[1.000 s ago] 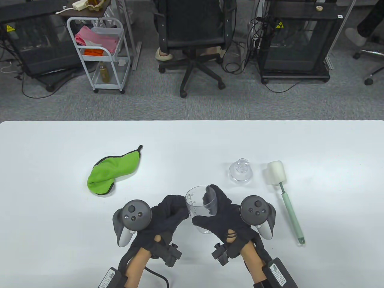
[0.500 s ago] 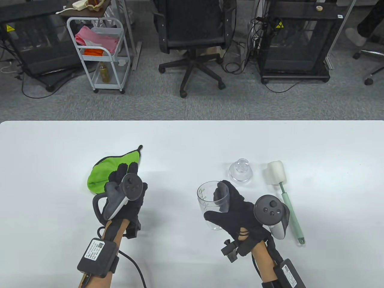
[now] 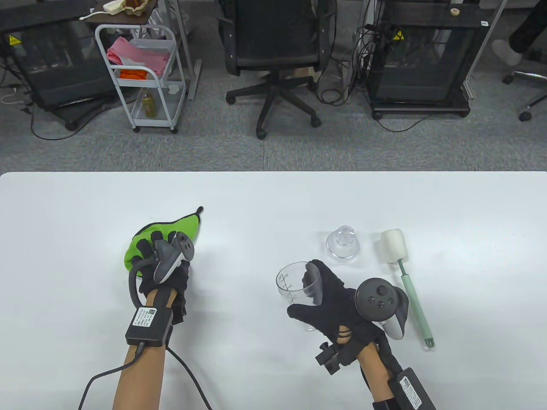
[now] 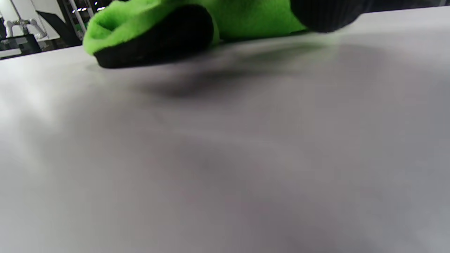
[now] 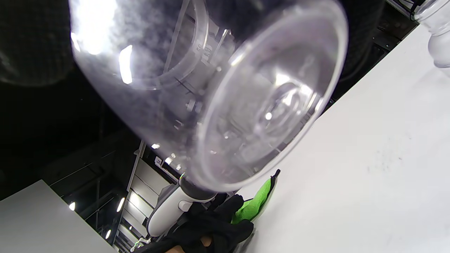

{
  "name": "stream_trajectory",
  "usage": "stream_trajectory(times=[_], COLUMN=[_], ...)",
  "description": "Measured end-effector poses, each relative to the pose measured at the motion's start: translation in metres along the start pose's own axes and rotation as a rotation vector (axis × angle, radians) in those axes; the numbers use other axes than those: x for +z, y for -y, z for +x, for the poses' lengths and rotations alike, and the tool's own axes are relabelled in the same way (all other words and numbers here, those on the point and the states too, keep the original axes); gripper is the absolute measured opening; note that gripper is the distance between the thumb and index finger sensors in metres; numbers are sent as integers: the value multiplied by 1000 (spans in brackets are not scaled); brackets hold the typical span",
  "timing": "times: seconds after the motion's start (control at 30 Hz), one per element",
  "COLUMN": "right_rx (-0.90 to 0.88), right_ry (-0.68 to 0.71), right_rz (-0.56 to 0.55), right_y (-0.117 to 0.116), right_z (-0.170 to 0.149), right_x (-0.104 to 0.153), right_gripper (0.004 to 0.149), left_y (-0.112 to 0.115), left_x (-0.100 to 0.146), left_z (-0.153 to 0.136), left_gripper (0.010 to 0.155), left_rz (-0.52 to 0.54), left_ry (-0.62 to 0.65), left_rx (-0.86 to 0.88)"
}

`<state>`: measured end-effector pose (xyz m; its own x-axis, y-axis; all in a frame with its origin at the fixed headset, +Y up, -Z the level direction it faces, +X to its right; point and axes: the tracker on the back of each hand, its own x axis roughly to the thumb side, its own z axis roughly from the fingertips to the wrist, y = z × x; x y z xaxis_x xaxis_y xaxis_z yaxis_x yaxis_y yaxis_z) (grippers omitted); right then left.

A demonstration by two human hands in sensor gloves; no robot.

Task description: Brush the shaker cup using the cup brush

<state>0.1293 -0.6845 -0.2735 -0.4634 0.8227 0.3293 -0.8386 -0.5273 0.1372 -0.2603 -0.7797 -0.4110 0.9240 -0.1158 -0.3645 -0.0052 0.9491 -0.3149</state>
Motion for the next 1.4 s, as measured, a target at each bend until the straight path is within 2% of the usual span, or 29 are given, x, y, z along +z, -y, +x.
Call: stream_trajectory(times=[0.1, 0.17, 0.3, 0.4, 0.53, 0.63, 0.73, 0.87, 1.07, 1.27, 1.4], right_rx=[4, 11, 2, 6, 18, 15, -7, -14, -6, -31, -39], right_ry=[-6, -11, -21, -23, -19, -16, -17, -31, -45, -9, 18], right_rz=[-4, -5, -9, -9, -12, -21, -16, -30, -50, -67, -61], right_y=[2, 3, 4, 4, 4, 6, 8, 10, 11, 6, 1], right_z=[-2, -4, -6, -6, -6, -5, -5, -6, -6, 1, 10], right_x=[0, 1, 0, 0, 1, 2, 3, 4, 4, 5, 6], right_gripper=[106, 106, 106, 106, 106, 106, 106, 106, 106, 109, 108], left_y=[1, 0, -9, -10, -10, -13, -19, -40, -74, -81, -71], left_x=[-6, -6, -5, -2, 8, 19, 29, 59, 110, 159, 184], left_z=[3, 6, 10, 12, 24, 28, 25, 14, 12, 31, 49], left_gripper=[70, 68, 73, 74, 54, 48, 44, 45, 45, 45, 46], left_rz=[-44, -37, 61, 83, 145, 193, 138, 181, 169, 187, 126], left_ry=[-12, -5, -53, -48, -3, 54, 113, 193, 362, 556, 722], left_rx=[30, 27, -71, -110, -275, -368, -394, -247, 199, 462, 667])
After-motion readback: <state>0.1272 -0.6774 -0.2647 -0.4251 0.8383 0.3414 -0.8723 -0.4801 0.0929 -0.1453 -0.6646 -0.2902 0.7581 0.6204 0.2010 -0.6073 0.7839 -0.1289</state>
